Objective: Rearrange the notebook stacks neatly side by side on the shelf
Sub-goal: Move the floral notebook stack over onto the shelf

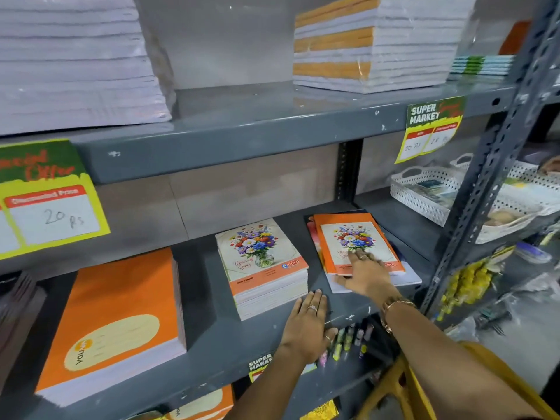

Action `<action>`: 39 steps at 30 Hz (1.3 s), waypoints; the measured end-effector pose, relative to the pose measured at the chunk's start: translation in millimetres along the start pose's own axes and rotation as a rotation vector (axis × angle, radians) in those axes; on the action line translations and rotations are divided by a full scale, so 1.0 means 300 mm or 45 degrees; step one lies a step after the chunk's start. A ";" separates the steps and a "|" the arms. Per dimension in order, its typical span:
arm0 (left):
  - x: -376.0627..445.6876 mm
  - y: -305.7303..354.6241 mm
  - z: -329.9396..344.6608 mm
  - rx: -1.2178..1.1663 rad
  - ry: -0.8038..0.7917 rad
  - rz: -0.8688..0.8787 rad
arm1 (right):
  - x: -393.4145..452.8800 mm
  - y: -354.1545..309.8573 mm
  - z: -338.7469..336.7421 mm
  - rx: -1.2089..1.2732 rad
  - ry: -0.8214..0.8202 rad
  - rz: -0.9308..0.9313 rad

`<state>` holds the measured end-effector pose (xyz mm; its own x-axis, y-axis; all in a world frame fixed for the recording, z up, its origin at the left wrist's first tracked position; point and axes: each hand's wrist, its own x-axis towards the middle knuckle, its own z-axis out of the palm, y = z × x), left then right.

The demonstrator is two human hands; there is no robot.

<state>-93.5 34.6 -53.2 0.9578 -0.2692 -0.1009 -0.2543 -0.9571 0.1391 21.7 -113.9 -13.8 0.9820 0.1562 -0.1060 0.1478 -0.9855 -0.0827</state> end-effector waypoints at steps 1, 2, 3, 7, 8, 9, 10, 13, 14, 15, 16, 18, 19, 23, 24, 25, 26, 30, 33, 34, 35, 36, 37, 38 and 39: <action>0.011 0.001 -0.001 -0.002 0.001 0.004 | 0.006 0.006 -0.001 -0.045 -0.003 -0.031; 0.020 0.000 -0.001 -0.006 0.005 0.006 | 0.013 0.010 -0.005 -0.074 -0.004 -0.054; 0.025 -0.003 -0.001 -0.011 0.011 0.008 | 0.020 0.012 -0.011 -0.102 0.003 -0.073; 0.027 -0.010 0.008 -0.019 0.022 0.022 | 0.035 0.011 -0.023 -0.467 0.120 -0.250; 0.027 -0.012 0.009 -0.015 0.023 0.028 | 0.037 0.012 -0.020 -0.535 0.132 -0.305; 0.028 -0.013 0.009 -0.012 0.024 0.034 | 0.038 0.013 -0.018 -0.585 0.134 -0.353; 0.029 -0.015 0.009 -0.013 0.027 0.039 | 0.039 0.015 -0.016 -0.624 0.141 -0.397; 0.031 -0.017 0.011 -0.024 0.035 0.040 | 0.036 0.031 -0.016 -0.703 0.212 -0.488; 0.031 -0.016 0.011 -0.027 0.036 0.039 | 0.030 0.039 -0.015 -0.706 0.226 -0.499; 0.031 -0.016 0.012 -0.030 0.036 0.039 | 0.025 0.046 -0.010 -0.709 0.235 -0.507; 0.031 -0.016 0.012 -0.038 0.039 0.038 | 0.022 0.050 -0.001 -0.716 0.264 -0.523; 0.032 -0.016 0.013 -0.060 0.045 0.036 | 0.010 0.050 0.013 -0.719 0.312 -0.534; 0.032 -0.018 0.014 -0.066 0.048 0.037 | 0.007 0.046 0.018 -0.700 0.266 -0.523; 0.027 -0.020 0.016 -0.056 0.051 0.038 | 0.019 0.037 0.012 -0.730 0.105 -0.523; 0.026 -0.022 0.017 -0.051 0.049 0.036 | 0.022 0.038 0.007 -0.746 0.096 -0.525; 0.025 -0.023 0.017 -0.045 0.046 0.035 | 0.025 0.040 0.000 -0.739 0.097 -0.518; 0.023 -0.024 0.018 -0.038 0.044 0.033 | 0.024 0.039 -0.004 -0.715 0.106 -0.499; 0.012 -0.024 0.019 -0.026 0.062 0.036 | -0.001 0.044 -0.004 -0.657 0.177 -0.450; -0.002 -0.025 0.021 -0.035 0.059 0.030 | -0.014 0.068 0.036 -0.678 0.129 -0.420; -0.007 -0.028 0.019 -0.043 0.060 0.025 | -0.014 0.071 0.039 -0.680 0.112 -0.416; -0.014 -0.031 0.017 -0.049 0.061 0.023 | -0.013 0.071 0.037 -0.681 0.104 -0.417; -0.020 -0.034 0.014 -0.055 0.061 0.022 | -0.014 0.068 0.029 -0.687 0.102 -0.427; -0.029 -0.038 0.011 -0.061 0.060 0.021 | -0.017 0.061 0.021 -0.695 0.098 -0.443; -0.038 -0.042 0.008 -0.070 0.057 0.017 | -0.022 0.053 0.015 -0.699 0.096 -0.451; -0.047 -0.047 0.005 -0.079 0.052 0.010 | -0.026 0.047 0.013 -0.700 0.099 -0.438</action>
<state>-103.6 51.6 -55.2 0.9608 -0.2710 -0.0591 -0.2545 -0.9461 0.2004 15.8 -128.7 -17.9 0.8704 0.4840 -0.0899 0.4735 -0.7731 0.4221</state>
